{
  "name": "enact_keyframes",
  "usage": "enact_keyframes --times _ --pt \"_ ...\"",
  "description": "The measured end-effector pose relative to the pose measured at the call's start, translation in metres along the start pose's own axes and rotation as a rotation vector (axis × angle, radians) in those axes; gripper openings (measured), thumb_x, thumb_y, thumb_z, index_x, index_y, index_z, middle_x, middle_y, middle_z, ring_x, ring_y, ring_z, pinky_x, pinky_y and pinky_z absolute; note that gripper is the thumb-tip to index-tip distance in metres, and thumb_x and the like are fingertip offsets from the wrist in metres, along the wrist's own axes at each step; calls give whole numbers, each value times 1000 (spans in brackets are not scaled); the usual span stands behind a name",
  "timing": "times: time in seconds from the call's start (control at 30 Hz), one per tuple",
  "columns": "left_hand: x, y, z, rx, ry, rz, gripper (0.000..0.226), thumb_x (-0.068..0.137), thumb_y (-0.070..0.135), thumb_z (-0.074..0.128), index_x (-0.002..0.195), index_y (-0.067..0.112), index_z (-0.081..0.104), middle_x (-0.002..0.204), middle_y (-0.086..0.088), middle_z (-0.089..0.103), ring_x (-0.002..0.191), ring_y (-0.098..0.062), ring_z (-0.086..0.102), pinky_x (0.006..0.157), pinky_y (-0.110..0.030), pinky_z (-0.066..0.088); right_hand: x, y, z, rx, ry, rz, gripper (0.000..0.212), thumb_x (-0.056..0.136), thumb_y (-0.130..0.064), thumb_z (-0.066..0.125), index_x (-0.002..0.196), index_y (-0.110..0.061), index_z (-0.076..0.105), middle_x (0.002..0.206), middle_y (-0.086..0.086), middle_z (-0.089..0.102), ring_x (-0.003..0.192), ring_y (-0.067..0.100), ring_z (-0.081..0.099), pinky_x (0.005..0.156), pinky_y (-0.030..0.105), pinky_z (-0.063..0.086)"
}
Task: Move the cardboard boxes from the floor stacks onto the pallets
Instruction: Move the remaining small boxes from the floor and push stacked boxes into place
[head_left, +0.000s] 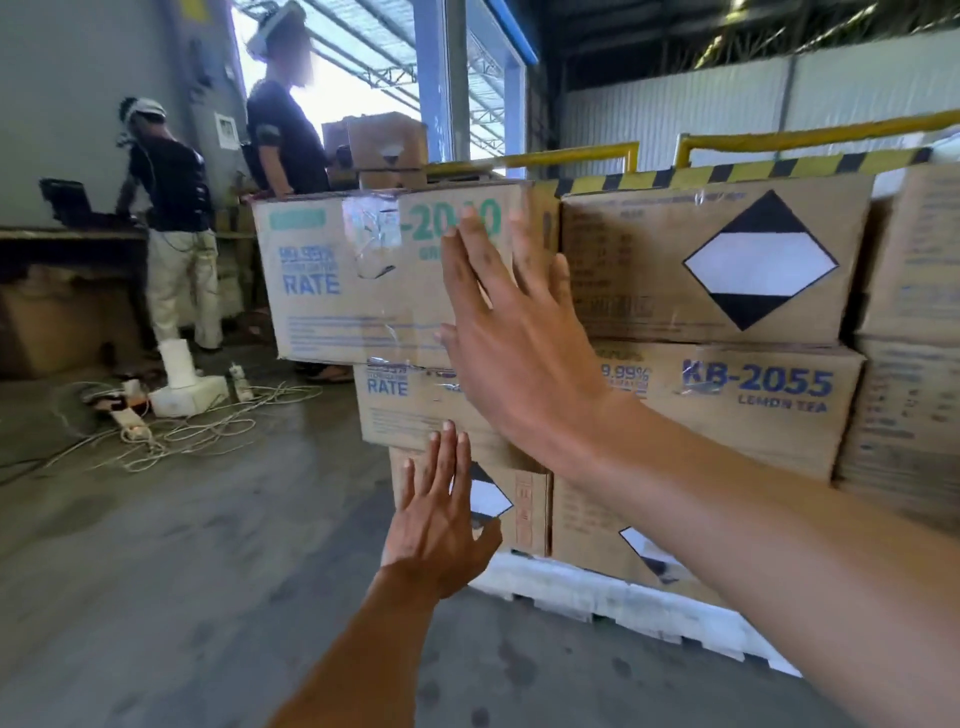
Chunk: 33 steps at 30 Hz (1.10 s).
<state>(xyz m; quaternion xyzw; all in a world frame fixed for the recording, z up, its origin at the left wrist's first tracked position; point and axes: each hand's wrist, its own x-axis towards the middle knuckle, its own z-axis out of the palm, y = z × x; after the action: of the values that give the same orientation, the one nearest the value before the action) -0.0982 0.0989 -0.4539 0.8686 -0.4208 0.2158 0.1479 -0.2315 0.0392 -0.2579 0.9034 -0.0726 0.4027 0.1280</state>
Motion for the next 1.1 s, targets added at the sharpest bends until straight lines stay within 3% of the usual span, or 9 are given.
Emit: enact_keyframes --times 0.13,0.3,0.43,0.6,0.8,0.93,1.1 --pt "8 -28 22 -42 -64 65 92 83 63 13 148 16 -31 154 0 -41 145 -19 -34 122 -42 -13 24 -36 22 -116 -10 3 73 105 -27 50 160 -9 6 169 9 -3 153 41 -6 117 65 11" --pt "38 -58 52 -139 9 162 93 86 62 28 154 25 -24 161 -1 -32 148 -22 -28 122 -47 -4 51 -54 41 -222 -70 52 70 106 -28 48 161 -16 6 169 5 -8 153 40 -10 115 69 8" --pt "62 -66 65 -246 51 187 94 85 62 35 160 24 -7 166 -2 -20 152 -25 -14 120 -49 5 65 -52 57 -305 -117 148 73 105 -28 50 161 -22 4 169 1 -9 152 40 -11 114 71 10" --pt "71 -71 79 -371 47 226 89 87 61 29 159 26 -9 165 3 -24 152 -21 -20 121 -49 9 75 -44 74 -371 -145 217 74 103 -34 51 161 -20 7 169 4 -6 152 42 -7 112 75 19" --pt "93 -76 84 -399 13 226 91 81 61 23 159 27 -8 162 4 -31 149 -20 -26 120 -56 12 87 -31 93 -401 -169 270 75 104 -41 45 161 -25 0 168 1 -12 153 39 -10 112 72 18" --pt "106 -76 88 -368 -29 221 92 78 64 15 156 30 -20 155 8 -43 145 -17 -36 121 -56 3 97 -23 105 -414 -178 273 75 104 -41 45 161 -26 -3 168 0 -14 153 38 -12 112 71 18" --pt "119 -78 93 -348 -34 235 94 77 64 15 155 28 -22 155 4 -44 146 -20 -33 122 -55 4 112 -11 122 -421 -190 284 76 104 -42 45 161 -26 -3 168 0 -14 153 38 -11 110 72 21"
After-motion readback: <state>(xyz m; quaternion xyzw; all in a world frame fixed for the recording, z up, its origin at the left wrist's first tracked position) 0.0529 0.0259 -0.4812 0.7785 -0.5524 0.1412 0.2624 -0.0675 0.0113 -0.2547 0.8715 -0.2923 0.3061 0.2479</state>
